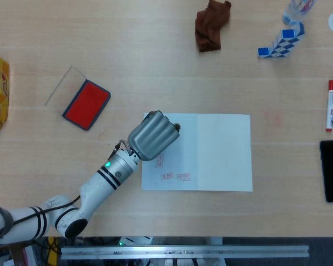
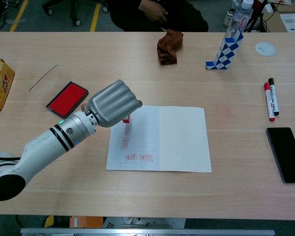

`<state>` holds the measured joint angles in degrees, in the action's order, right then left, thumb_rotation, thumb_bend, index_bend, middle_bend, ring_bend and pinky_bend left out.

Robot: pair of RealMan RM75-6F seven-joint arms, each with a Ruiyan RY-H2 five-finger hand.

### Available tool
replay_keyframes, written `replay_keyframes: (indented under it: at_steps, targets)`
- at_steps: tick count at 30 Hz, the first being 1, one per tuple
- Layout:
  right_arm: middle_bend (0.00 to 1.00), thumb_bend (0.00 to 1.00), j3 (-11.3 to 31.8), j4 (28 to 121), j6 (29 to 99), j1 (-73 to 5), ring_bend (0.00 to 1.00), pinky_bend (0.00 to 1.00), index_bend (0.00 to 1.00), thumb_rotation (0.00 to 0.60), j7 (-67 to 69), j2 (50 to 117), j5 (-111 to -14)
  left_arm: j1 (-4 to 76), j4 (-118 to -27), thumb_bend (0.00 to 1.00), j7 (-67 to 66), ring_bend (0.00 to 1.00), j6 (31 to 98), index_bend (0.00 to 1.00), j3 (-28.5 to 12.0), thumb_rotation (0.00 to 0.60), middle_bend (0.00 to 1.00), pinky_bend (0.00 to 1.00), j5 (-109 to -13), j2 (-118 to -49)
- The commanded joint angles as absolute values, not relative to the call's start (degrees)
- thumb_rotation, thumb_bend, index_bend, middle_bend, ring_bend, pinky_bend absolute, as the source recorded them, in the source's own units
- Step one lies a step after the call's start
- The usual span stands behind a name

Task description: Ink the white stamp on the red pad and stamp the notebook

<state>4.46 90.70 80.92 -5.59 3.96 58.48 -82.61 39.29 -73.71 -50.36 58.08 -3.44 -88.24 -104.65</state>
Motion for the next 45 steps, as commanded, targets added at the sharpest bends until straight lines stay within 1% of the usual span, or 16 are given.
replay_keyframes:
  at_steps: [1,7,11,23,36,40,45]
  targets:
    - [0.49,0.12,4.5,90.8,80.9,-5.6,0.41,0.57,0.46,0.600,3.9,58.4,-82.6,39.9,-71.9,0.32,-50.4,1.00,57.3,0.58,-3.9,0.600,1.00,1.00,-87.4,-105.6]
    - [0.49,0.12,4.5,90.9,80.6,-5.7,0.41,0.57,0.46,0.600,3.6,58.4,-82.4,40.4,-68.7,0.32,-50.1,1.00,56.7,0.58,-3.9,0.600,1.00,1.00,-86.1,-107.1]
    - [0.49,0.12,4.6,91.0,80.5,-5.8,0.41,0.57,0.46,0.600,3.4,58.4,-82.3,40.5,-67.2,0.32,-50.1,1.00,56.6,0.58,-3.3,0.600,1.00,1.00,-86.2,-107.7]
    - [0.49,0.12,4.5,91.0,80.6,-5.5,0.41,0.57,0.46,0.600,3.4,58.3,-82.0,41.0,-64.4,0.32,-49.1,1.00,56.1,0.58,-2.2,0.600,1.00,1.00,-86.1,-109.4]
    - [0.49,0.12,4.5,90.7,80.7,-5.4,0.41,0.57,0.46,0.600,3.6,58.3,-81.9,41.3,-63.7,0.32,-49.7,1.00,55.3,0.58,-2.0,0.600,1.00,1.00,-85.0,-109.9]
    - [0.49,0.12,4.5,90.6,80.7,-5.3,0.41,0.57,0.46,0.600,3.7,58.3,-81.9,41.4,-65.0,0.32,-50.4,1.00,55.5,0.58,-2.2,0.600,1.00,1.00,-84.6,-109.1]
    - [0.49,0.12,4.6,90.7,80.9,-5.3,0.41,0.57,0.46,0.600,3.8,58.3,-82.0,41.3,-68.4,0.32,-51.6,1.00,56.4,0.58,-3.0,0.600,1.00,1.00,-84.0,-106.6]
